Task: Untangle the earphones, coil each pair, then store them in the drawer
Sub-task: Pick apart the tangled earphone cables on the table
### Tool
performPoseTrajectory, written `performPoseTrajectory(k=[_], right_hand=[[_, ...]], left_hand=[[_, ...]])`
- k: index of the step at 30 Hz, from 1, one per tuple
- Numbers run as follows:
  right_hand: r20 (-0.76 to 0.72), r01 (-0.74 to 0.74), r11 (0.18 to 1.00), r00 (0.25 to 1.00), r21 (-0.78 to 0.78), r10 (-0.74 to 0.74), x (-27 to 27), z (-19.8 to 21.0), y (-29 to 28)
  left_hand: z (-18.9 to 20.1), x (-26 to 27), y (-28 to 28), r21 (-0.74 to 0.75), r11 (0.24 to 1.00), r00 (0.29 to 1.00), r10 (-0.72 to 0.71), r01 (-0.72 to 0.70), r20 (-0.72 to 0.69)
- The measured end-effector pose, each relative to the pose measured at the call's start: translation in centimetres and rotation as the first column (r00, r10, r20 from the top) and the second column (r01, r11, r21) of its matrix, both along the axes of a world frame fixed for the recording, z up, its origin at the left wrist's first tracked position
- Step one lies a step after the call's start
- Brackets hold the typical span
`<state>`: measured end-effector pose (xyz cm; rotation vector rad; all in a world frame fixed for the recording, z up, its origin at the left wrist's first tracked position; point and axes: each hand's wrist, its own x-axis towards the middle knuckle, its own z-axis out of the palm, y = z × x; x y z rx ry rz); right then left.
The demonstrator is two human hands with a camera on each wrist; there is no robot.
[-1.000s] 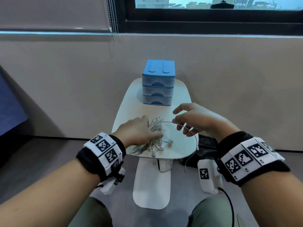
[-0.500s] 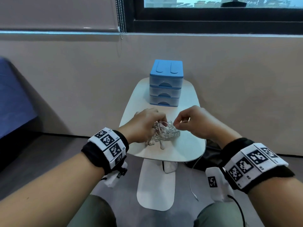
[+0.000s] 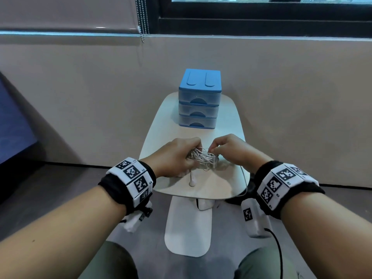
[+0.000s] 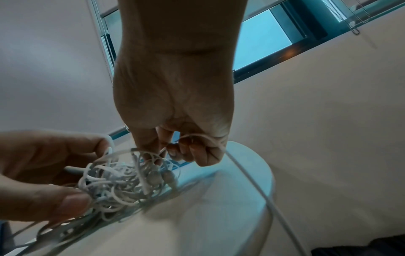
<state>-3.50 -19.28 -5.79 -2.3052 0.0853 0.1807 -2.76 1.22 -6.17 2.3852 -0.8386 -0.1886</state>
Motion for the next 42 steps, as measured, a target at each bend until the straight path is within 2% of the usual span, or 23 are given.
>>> performPoseTrajectory(k=[6,12,15,21,30,33,37,42], right_hand=[[-0.12,-0.056,0.995,0.991,0.077,0.065,1.3,-0.2,-0.8],[-0.127,-0.001,0.98,0.991,0.198,0.027,1.8,-0.8,-1.3],[-0.16,-0.039,0.98,0.985,0.197,0.071,1.8,-1.1,-1.0],[-0.221,-0.065,0.947,0.965,0.314,0.14,0.9,-0.8,-1.4],[-0.169,-0.156,0.982,0.97,0.106,0.173,0.3,0.0,-3.7],[-0.097,-0.148,0.988,0.984,0.049,0.152,0.4,0.2,-3.6],[-0.075,-0.177,0.971,0.979,0.159,0.19,0.5,-0.2,-1.9],[-0.168,-0.197,0.904,0.946,0.379,0.277,0.2,-0.5,-0.8]], left_hand=[[0.1,1.0,0.3,-0.035,0.999,0.997,-0.014,0.011,-0.08],[0.6,1.9,0.1,0.044,0.999,0.997,-0.005,0.008,-0.075],[0.8,2.2,0.0,0.067,0.998,0.996,0.002,0.004,-0.085],[1.2,2.4,-0.1,0.106,0.994,0.993,0.011,0.002,-0.121],[1.3,2.6,-0.2,0.143,0.99,0.993,0.031,-0.014,-0.116],[1.2,2.6,-0.3,0.143,0.99,0.993,0.035,-0.019,-0.113],[1.2,2.5,-0.3,0.142,0.99,0.993,0.033,-0.017,-0.112],[1.3,2.2,-0.1,0.111,0.994,0.992,0.025,-0.011,-0.125]])
